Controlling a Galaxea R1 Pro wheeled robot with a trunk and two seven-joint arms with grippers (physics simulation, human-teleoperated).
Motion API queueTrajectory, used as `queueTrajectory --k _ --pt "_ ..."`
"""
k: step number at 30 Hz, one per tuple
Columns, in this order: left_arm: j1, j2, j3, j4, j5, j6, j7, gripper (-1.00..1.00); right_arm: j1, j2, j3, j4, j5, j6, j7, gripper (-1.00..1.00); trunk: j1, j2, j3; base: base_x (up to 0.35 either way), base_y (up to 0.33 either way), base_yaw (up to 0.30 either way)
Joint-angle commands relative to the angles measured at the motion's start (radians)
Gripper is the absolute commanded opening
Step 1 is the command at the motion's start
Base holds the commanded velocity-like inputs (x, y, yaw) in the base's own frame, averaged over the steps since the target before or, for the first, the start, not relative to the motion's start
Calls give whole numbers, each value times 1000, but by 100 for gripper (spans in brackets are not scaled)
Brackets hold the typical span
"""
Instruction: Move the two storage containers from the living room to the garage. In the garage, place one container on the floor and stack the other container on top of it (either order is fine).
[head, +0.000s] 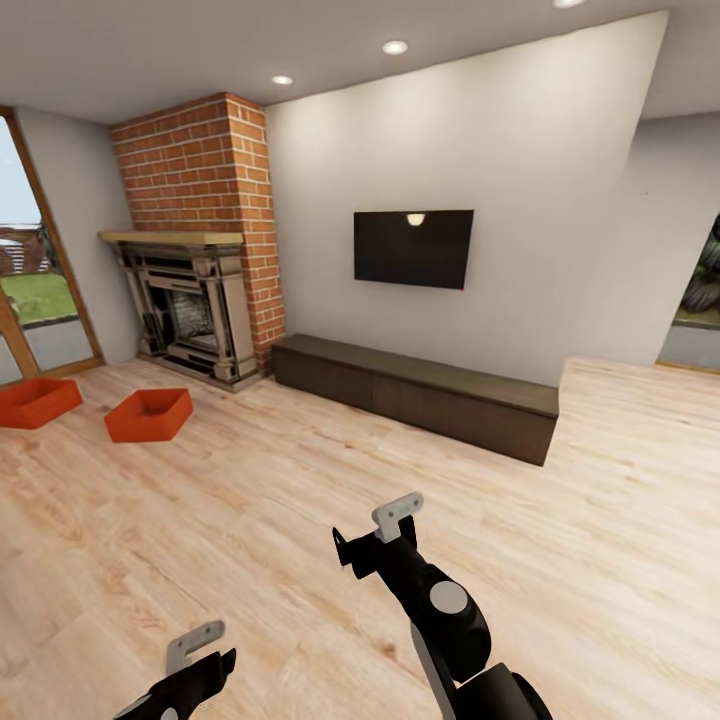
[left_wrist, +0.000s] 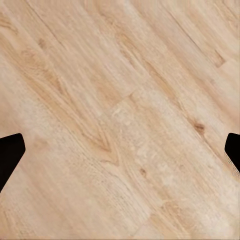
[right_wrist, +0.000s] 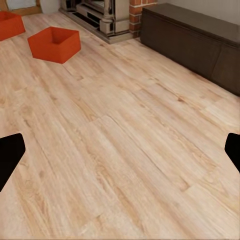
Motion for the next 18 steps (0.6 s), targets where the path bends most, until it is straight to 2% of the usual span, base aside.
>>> queueTrajectory --k 1,11,18 --pt "0 0 0 0 0 0 0 100 0 0 0 0 0 0 0 100 0 0 0 335 -88 0" --pt "0 0 0 0 0 0 0 100 0 0 0 0 0 0 0 100 0 0 0 309 -165 0" --pt "0 0 0 0 0 0 0 100 0 0 0 0 0 0 0 100 0 0 0 326 -22 0"
